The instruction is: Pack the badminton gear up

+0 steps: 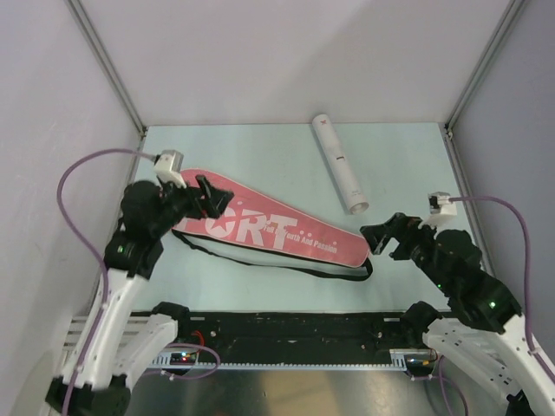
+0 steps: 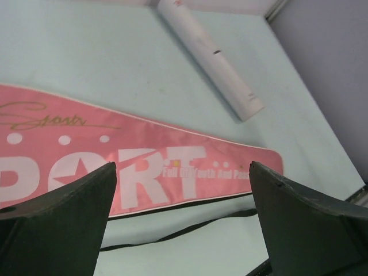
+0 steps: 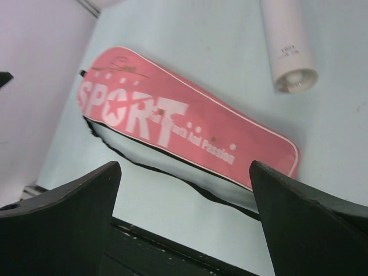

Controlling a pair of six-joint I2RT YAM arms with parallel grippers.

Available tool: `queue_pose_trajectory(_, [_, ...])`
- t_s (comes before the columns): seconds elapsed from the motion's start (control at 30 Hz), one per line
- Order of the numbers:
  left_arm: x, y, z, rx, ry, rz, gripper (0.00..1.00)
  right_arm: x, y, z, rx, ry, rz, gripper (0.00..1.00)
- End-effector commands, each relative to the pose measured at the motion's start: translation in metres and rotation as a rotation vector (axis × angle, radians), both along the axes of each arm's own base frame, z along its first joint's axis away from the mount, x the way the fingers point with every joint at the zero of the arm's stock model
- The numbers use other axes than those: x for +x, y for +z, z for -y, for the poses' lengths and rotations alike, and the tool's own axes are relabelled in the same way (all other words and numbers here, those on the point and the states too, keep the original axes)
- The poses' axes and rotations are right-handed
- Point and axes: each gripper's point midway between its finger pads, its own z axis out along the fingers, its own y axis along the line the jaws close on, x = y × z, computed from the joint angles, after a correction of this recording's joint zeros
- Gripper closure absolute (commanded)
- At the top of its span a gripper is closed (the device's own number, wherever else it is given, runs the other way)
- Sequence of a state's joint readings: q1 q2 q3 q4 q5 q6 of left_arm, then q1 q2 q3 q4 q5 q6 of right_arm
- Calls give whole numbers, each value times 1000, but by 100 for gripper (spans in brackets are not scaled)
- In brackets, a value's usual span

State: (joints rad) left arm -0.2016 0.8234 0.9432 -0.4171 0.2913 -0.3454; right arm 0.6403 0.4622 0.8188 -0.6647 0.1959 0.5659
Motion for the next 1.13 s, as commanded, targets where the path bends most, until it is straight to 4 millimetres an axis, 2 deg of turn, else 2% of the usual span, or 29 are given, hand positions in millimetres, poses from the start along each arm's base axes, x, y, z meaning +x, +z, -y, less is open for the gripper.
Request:
queue_pose_trajectory(0.0, [-38,40,14,-53,-114,237,0,-17,30,0,29,69,76,1])
queue_pose_trajectory(0.13, [-67,42,16,-95,-160,315,0,-23,44,4,67,74,124,0])
queue_pose_trajectory(0.27, [-80,39,10,-91,-151,367,0,-27,51,5,84,82,146,1])
queue_pose_trajectory(0.43, [-83,35,4,-71,-122,401,0,-28,52,7,82,76,151,0])
queue_pose_trajectory(1.1, [-84,41,1,-81,-105,410,2,-30,51,10,73,75,156,0])
